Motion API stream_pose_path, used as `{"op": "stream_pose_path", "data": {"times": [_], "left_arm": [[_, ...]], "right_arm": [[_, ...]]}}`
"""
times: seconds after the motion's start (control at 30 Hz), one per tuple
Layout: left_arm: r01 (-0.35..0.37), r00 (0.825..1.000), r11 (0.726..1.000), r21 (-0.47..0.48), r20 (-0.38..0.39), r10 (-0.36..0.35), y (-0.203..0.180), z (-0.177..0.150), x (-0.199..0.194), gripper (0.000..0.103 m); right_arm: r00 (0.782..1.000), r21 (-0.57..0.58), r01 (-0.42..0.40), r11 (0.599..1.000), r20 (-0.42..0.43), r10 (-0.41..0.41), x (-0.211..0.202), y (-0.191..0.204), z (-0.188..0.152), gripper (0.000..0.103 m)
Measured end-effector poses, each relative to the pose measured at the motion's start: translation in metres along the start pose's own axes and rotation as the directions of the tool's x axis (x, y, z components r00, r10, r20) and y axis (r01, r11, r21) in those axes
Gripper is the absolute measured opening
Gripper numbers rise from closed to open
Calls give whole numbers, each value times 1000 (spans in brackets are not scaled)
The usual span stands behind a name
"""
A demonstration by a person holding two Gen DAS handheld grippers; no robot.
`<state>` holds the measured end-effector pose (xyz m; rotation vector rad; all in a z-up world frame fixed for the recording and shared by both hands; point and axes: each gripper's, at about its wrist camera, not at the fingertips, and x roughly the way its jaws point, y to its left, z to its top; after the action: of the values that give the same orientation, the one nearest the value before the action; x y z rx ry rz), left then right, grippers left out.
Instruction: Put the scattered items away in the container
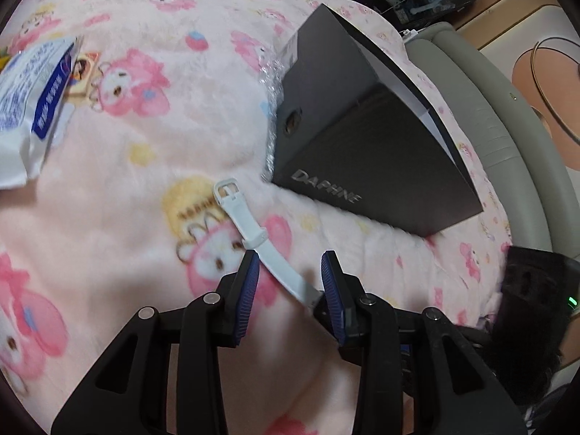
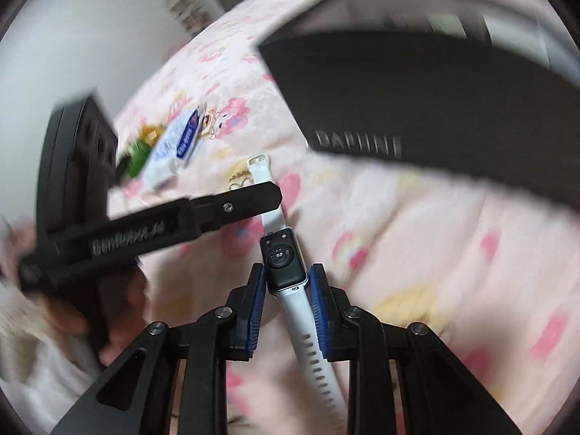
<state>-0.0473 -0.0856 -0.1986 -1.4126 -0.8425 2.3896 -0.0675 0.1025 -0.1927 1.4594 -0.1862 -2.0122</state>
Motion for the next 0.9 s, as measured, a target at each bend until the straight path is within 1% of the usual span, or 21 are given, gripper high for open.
{"op": "stream_pose_path", "data": {"times": [0.03, 0.07, 0.13, 0.3, 0.47, 0.53, 0.63, 0.73, 0.8, 0.9], "left_arm": [[2, 1000, 1000, -7, -1, -2, 0, -1, 0, 35], [1, 1000, 1000, -14, -4, -1, 0, 1, 4, 35], [6, 1000, 999, -33, -25, -7, 2, -1, 10, 35], [35, 997, 998, -54, -74, -39, -5, -7, 22, 35], [62, 992, 996, -69, -107, -69, -13, -10, 37, 35], [65, 990, 994, -82, -120, -75, -14, -10, 42, 35], [76, 989, 992, -100, -119, -87, -18, -8, 39, 35], [119, 986, 986, -115, -102, -131, -26, -5, 30, 35], [146, 983, 984, -99, -100, -155, -37, -1, 27, 35], [139, 983, 988, -69, -109, -146, -49, 1, 34, 35]], "right_arm": [[1000, 39, -21, 999, -6, 21, -1, -6, 0, 21], [1000, 41, -2, 999, -5, 2, 0, -7, -2, 21], [998, 1, 67, 998, 2, -67, 0, -2, -5, 21], [989, -71, 144, 987, 39, -141, -8, 11, -6, 21], [974, -98, 224, 970, 61, -219, -19, 2, -5, 22], [975, -99, 220, 970, 67, -214, -26, -3, -7, 22], [980, -121, 194, 974, 61, -188, -32, -4, -13, 22], [981, -171, 191, 967, 54, -184, -28, 3, -17, 22], [982, -193, 188, 963, 49, -182, -26, 7, -19, 22], [984, -179, 179, 967, 46, -174, -20, 5, -18, 23]]}}
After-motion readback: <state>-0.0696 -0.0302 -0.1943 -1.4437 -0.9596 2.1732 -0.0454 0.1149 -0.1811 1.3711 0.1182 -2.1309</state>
